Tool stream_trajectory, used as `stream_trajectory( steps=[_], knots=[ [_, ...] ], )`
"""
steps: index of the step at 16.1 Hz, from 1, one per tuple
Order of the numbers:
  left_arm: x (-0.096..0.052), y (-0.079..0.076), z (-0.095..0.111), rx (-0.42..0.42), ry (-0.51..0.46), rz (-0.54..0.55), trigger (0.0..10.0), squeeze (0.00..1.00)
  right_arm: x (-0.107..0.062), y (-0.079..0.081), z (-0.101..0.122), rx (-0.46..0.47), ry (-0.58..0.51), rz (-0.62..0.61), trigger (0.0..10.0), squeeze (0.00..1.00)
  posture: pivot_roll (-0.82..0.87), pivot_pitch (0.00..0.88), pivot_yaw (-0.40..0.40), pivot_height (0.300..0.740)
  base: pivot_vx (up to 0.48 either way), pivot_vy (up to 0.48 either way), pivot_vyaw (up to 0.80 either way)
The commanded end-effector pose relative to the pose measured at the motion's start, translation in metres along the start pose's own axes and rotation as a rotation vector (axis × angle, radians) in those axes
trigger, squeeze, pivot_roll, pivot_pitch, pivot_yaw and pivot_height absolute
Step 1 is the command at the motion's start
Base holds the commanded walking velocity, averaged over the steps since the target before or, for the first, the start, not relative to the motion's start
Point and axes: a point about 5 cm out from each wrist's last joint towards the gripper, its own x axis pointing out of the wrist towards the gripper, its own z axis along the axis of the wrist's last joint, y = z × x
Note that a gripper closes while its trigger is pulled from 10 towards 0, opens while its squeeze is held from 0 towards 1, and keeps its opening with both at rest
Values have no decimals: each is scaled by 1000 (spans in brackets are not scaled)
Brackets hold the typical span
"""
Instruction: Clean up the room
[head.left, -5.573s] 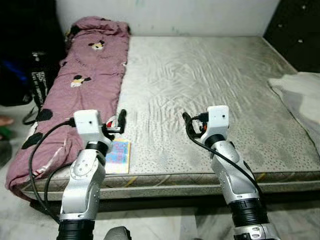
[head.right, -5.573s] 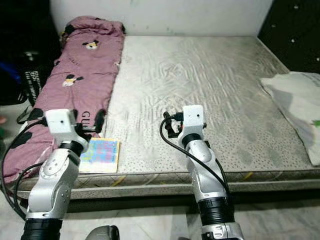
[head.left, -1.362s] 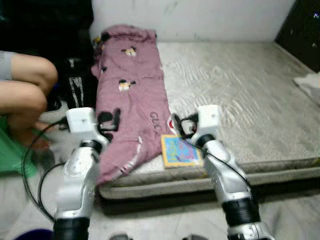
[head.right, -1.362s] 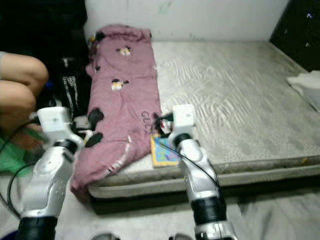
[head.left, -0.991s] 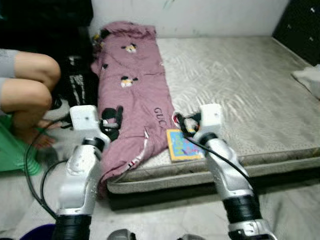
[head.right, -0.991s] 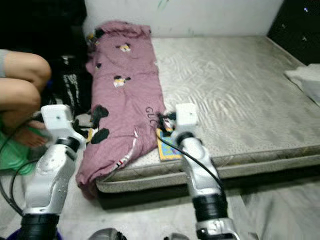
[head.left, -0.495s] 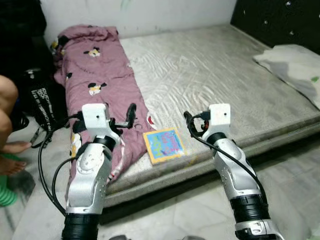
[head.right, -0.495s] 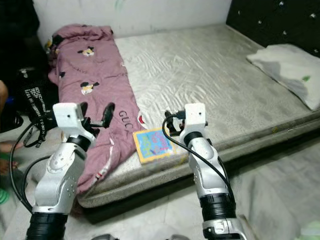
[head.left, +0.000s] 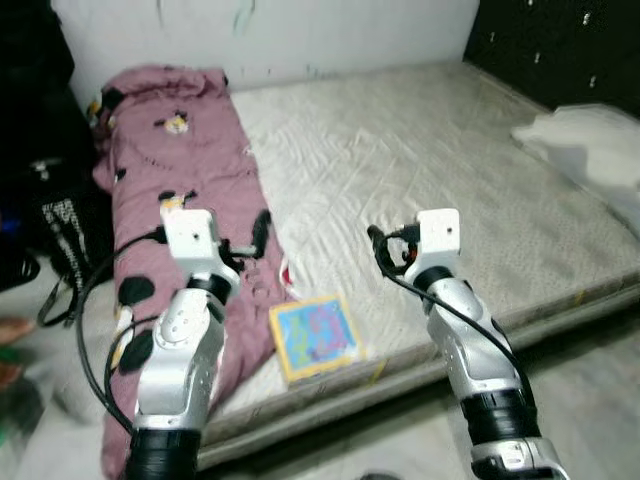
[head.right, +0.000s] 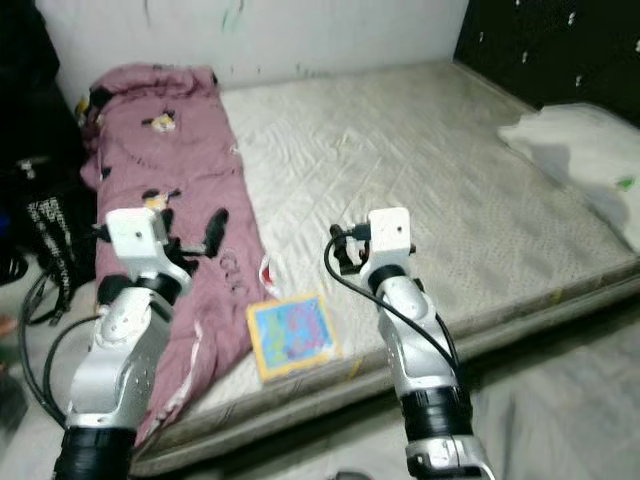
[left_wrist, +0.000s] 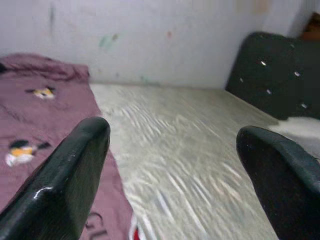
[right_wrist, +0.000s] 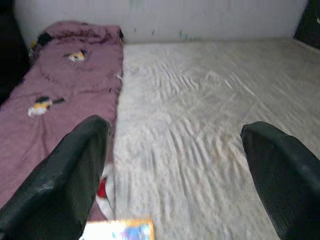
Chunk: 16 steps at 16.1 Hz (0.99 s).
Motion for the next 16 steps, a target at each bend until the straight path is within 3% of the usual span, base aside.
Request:
stream_trajectory(
  steps=[1, 8, 12, 16],
  knots=[
    [-2, 10, -2, 20, 13, 44, 10000, 0, 1, 9, 2, -4, -8, 31, 10000, 0, 16, 0, 0, 740, 0, 0, 0],
    [4, 15, 3, 39, -2, 83, 10000, 0, 8, 13, 6, 1, -25, 44, 10000, 0, 31, 0, -4, 740, 0, 0, 592],
    [5, 23, -2, 41, 13, 103, 10000, 0, 11, 5, 8, 30, -48, -7, 10000, 0, 28, 0, 19, 740, 0, 0, 0],
    [10, 19, 0, 48, 9, 72, 10000, 0, 10, -4, 12, 77, -73, -72, 10000, 0, 18, 0, 23, 740, 0, 0, 0]
  ],
)
